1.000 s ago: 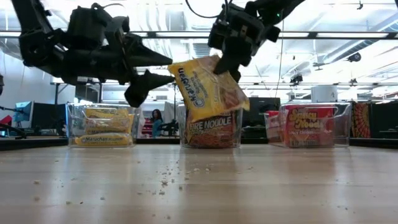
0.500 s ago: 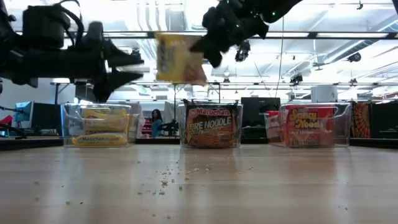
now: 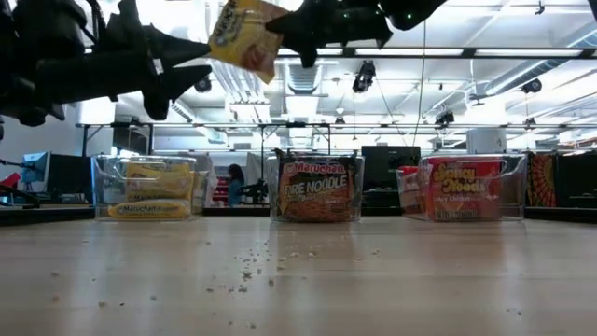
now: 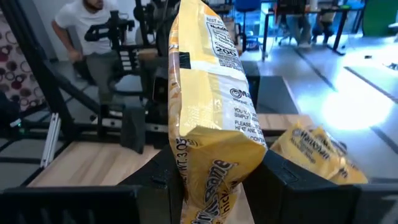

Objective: Sort Maruchan noodles
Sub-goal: Put the yellow noodle pack into the left transparent bin

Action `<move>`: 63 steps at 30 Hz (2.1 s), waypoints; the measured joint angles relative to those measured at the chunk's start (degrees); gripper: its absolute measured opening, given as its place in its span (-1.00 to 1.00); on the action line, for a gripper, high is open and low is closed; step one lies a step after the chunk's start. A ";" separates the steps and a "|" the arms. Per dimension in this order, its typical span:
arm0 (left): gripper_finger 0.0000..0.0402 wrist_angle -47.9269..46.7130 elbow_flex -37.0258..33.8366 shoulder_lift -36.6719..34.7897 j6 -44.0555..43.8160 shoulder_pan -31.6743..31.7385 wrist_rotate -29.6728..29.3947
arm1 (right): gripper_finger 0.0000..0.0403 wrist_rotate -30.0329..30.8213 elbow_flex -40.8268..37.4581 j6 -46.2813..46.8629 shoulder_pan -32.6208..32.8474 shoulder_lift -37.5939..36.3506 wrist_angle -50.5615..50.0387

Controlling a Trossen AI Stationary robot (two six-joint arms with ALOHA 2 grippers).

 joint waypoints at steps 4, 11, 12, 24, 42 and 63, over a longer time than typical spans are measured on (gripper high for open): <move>-0.05 0.22 1.30 -0.08 4.03 0.00 -4.84 | -0.41 0.00 1.17 0.07 -0.28 -0.02 2.54; -0.05 0.17 6.02 0.61 14.02 -0.04 -6.35 | -0.41 -4.14 1.17 0.06 -0.29 -0.07 5.60; -0.05 0.19 6.62 0.77 15.70 -0.04 -6.34 | -0.41 -5.20 1.17 0.04 -0.29 -0.07 5.69; -0.05 0.16 9.64 1.05 19.21 -0.04 -1.34 | -0.41 -7.76 1.17 -2.07 -0.25 -0.07 6.61; -0.14 -0.18 14.34 1.12 16.12 -0.06 2.33 | -0.41 -13.07 1.12 0.15 0.94 0.02 7.58; -0.39 -0.96 14.41 1.12 14.73 0.01 2.42 | -0.26 -13.98 1.08 2.14 1.04 0.02 5.42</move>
